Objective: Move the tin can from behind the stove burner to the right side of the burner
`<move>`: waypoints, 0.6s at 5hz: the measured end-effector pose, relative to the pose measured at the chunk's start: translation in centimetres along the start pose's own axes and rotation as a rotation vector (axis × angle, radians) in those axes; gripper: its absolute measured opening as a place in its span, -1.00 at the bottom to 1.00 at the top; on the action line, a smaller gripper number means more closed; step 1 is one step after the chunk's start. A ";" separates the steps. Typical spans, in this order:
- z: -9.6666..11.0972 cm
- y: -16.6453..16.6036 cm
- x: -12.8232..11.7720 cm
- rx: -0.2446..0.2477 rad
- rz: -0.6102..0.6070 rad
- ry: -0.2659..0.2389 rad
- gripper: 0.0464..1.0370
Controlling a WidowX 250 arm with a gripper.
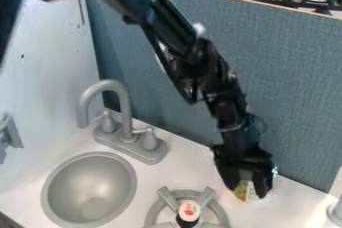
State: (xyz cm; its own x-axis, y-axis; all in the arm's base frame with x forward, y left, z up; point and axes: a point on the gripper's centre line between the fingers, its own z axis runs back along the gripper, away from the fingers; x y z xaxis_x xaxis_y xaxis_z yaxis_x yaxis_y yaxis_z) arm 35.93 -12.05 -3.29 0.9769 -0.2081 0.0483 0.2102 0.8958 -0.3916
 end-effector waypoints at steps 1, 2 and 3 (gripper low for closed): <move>3.9 -0.4 -2.1 0.148 0.020 -0.006 0.93; 7.2 -0.3 -5.1 0.303 0.047 0.017 0.93; 9.6 0.5 -8.8 0.415 0.076 0.073 0.93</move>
